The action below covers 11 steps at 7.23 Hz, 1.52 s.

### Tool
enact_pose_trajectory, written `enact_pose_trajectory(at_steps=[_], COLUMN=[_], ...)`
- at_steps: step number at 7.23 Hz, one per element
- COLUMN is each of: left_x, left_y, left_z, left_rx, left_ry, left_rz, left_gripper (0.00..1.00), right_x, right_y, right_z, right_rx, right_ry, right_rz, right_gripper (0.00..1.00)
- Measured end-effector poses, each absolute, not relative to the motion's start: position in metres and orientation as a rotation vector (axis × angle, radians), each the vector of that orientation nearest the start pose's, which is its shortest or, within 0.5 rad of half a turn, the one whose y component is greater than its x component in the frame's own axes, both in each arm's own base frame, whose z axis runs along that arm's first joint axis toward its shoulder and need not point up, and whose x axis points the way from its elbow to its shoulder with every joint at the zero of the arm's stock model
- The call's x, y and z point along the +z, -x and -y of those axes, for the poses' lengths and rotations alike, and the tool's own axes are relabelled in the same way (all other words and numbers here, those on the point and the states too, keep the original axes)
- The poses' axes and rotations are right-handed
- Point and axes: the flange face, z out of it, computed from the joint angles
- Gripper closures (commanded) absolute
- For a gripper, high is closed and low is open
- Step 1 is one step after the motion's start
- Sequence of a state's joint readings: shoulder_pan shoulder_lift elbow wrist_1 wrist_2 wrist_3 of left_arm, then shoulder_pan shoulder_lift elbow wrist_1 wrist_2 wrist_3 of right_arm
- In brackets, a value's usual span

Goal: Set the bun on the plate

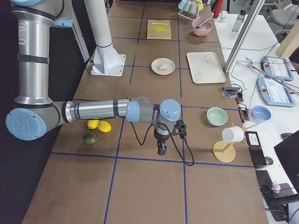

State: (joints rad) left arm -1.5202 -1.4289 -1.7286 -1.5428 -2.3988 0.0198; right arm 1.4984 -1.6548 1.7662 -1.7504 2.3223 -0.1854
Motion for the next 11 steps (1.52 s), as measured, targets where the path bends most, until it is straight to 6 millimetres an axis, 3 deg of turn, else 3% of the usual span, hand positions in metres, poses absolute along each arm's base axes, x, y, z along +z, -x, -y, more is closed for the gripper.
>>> enact_pose_trajectory(at_steps=[5,11], left_x=[0.649,0.637], left_y=[0.043,0.037], left_z=[0.436,0.440], left_rx=[0.068,0.079], left_ry=[0.015,0.007], left_rz=[-0.739,-0.788], left_gripper=[0.00,0.00], right_x=[0.621,0.626], right_y=[-0.033,-0.033], right_z=[0.454,0.453], right_rx=[-0.227,-0.219], right_ry=[0.007,0.018], right_rz=[0.741,0.745], right_gripper=[0.00,0.00])
